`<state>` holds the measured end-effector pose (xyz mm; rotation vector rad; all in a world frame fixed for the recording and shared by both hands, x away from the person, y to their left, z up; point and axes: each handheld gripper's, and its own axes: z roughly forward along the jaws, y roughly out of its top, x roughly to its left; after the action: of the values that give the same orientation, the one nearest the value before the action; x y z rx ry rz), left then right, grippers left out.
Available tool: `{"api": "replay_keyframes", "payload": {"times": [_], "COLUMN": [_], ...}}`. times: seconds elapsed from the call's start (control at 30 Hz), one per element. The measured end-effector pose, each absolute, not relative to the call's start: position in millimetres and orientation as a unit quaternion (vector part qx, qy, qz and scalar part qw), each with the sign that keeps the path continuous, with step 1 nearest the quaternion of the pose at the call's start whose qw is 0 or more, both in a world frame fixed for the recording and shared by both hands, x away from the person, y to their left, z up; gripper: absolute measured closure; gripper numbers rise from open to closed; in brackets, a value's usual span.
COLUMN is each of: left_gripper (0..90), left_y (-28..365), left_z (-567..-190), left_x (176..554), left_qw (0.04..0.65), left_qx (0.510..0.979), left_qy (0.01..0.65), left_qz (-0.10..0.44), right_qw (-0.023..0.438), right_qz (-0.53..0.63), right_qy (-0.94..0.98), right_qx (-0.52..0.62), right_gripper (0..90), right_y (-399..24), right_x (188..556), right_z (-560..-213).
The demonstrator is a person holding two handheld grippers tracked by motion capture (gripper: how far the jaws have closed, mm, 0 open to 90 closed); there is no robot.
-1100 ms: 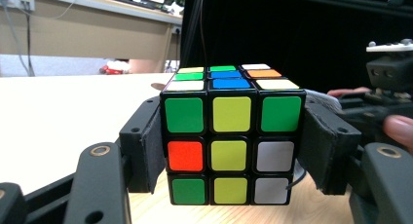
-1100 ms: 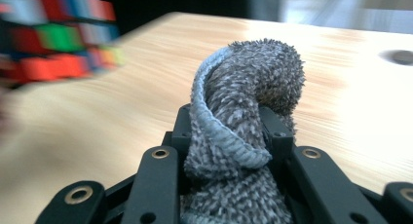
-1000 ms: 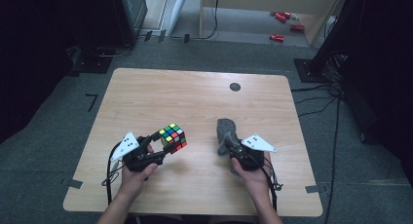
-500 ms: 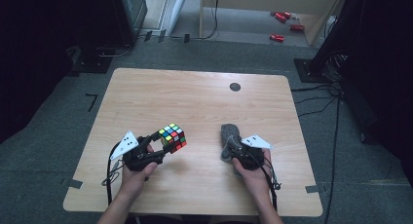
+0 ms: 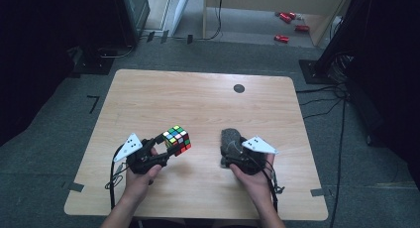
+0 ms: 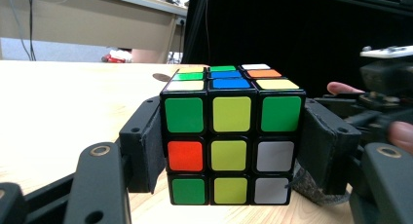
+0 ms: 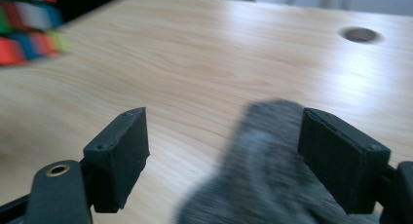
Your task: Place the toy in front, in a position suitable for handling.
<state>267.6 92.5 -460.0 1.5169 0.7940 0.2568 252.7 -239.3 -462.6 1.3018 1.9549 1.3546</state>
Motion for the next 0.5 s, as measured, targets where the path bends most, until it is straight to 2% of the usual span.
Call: {"api": "replay_keyframes", "payload": {"times": [0.3, 0.5], "left_gripper": [35.2, 35.1], "left_y": [78.5, 62.6], "left_z": [-458.7, -460.6], "left_x": [260.4, 252.4], "left_qw": [0.654, 0.653], "left_qx": [0.665, 0.672], "left_qy": [0.345, 0.335], "left_qz": [0.103, 0.099], "right_qw": [0.175, 0.176], "right_qz": [0.525, 0.529], "right_qy": [0.74, 0.742], "right_qx": [0.383, 0.373], "right_gripper": [19.2, 19.2], "right_y": [-181.8, -163.8], "right_x": [230.1, 221.0], "right_z": [-458.8, -461.8]}}
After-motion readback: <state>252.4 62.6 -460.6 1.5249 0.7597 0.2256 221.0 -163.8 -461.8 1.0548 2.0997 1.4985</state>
